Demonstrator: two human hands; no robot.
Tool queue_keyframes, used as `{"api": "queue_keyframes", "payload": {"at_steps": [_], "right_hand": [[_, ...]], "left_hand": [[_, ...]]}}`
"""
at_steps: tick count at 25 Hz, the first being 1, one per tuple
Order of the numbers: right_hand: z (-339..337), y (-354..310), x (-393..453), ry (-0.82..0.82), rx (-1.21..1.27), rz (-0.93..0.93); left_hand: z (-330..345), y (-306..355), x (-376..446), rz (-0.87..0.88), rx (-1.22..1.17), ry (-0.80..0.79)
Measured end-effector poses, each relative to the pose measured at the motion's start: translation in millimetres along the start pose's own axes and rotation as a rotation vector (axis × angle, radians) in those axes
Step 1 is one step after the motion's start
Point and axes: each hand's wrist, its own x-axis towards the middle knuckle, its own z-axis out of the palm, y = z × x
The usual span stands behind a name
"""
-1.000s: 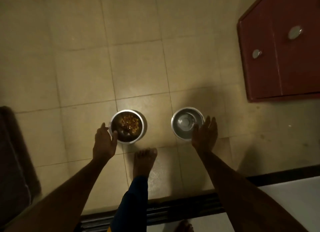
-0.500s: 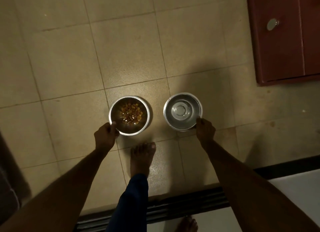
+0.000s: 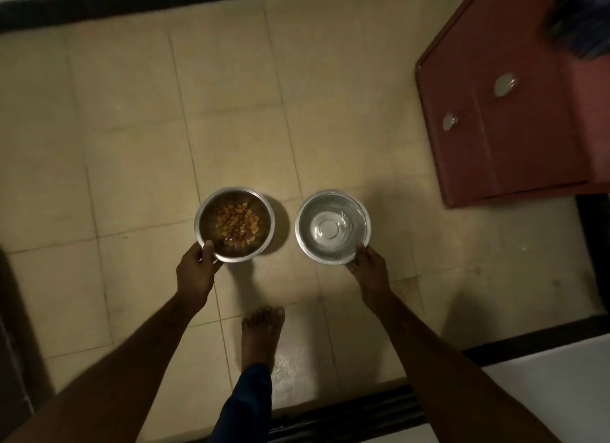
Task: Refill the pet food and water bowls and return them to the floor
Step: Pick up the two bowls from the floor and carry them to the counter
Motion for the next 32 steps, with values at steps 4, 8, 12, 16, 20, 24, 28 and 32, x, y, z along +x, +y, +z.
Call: {"api": "queue_keyframes", "payload": {"at_steps": [4,8,12,16,20,24,28,32], "right_hand": [[-9.6,-120.5,-79.4,-0.029,0.040,-0.114],[-23.6,-254.7,-184.9,-0.024,0.041,-0.204],[-42.3,-392.0,-312.9,-0.077,0.070,-0.368],[-70.4,-496.4,-455.4,-0.111,0.043,-0.501],[-96.0,-568.5,-590.7,-0.107,0.106,-0.541],[-118.2,-608.5,-700.8,-0.095,0.181,-0.573],[-141.4,-623.9,-796.2,-0.091,0.243,-0.596],[-167.9,-617.4,-867.2,-0.073,0.291,-0.634]], "left_hand": [[-49.9,107.8,-60.4,0.086,-0.035,-0.006],[-96.2,230.6,-152.1,0.206,-0.075,-0.006],[-157.3,356.7,-265.1,0.291,-0.173,-0.007],[-219.6,456.9,-384.1,0.333,-0.274,-0.017],[-293.3,529.8,-507.3,0.371,-0.367,-0.033],[-355.8,573.8,-617.1,0.387,-0.419,-0.076],[-406.4,587.5,-718.7,0.425,-0.405,-0.116],[-433.0,588.7,-793.1,0.482,-0.359,-0.190]]}}
